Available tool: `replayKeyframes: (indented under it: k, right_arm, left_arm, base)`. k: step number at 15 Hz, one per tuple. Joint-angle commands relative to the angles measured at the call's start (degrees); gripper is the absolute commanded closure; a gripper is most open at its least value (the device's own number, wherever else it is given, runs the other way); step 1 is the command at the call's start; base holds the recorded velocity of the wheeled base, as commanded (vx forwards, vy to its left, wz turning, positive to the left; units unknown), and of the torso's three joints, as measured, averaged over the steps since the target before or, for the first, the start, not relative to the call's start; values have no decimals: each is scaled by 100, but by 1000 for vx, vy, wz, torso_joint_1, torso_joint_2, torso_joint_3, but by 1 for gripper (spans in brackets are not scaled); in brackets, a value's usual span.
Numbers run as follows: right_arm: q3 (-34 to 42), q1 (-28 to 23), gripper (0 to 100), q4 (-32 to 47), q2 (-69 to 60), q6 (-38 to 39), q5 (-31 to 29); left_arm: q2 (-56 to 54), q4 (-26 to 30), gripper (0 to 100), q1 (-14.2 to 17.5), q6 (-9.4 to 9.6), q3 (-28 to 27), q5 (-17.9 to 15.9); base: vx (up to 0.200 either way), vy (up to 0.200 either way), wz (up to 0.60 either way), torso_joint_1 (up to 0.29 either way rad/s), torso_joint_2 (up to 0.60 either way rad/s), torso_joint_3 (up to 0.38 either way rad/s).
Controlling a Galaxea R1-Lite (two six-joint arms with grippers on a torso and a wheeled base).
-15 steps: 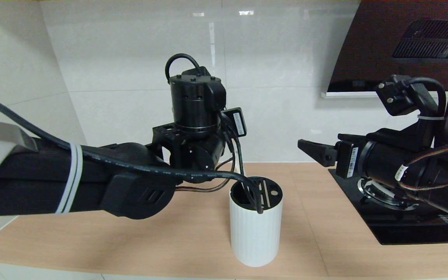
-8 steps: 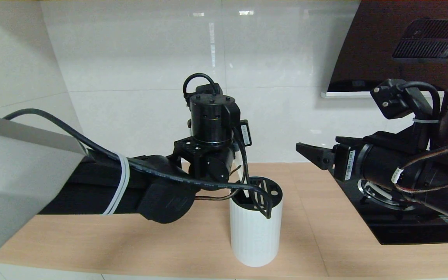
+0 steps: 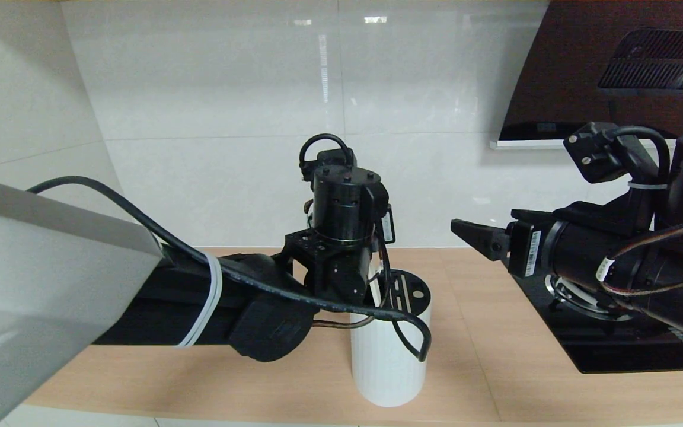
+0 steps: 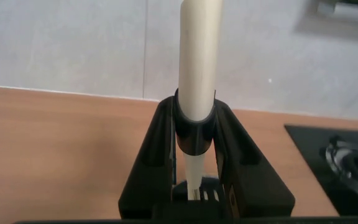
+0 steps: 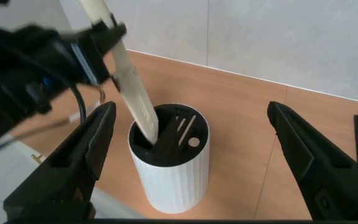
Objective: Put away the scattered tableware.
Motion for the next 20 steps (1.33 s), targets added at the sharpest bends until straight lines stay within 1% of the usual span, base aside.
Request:
replayKeyframes:
  k: [1, 3, 7, 10, 14, 20]
  right_arm:
    - [0, 6, 0, -3, 15, 2, -1]
    - [9, 6, 0, -3, 33, 2, -1]
    - [26, 6, 0, -12, 77, 2, -1]
    - [26, 6, 0, -3, 86, 2, -1]
    - [35, 6, 0, -12, 86, 2, 7]
    - [35, 6, 0, -12, 94, 2, -1]
  left_arm:
    - [11, 14, 100, -118, -2, 101, 0]
    - [108, 32, 100, -188, -2, 259, -9]
    - [529, 5, 100, -206, -2, 259, -9]
    - [679, -3, 100, -214, -37, 259, -17]
    - [943, 5, 100, -337, -37, 329, -17]
    - [969, -3, 100, -346, -46, 364, -17]
  base:
    - [0, 0, 0, 0, 0, 0]
    - [0, 0, 0, 0, 0, 0]
    - [0, 0, 0, 0, 0, 0]
    - [0, 0, 0, 0, 0, 0]
    - [0, 0, 0, 0, 0, 0]
    - [0, 0, 0, 0, 0, 0]
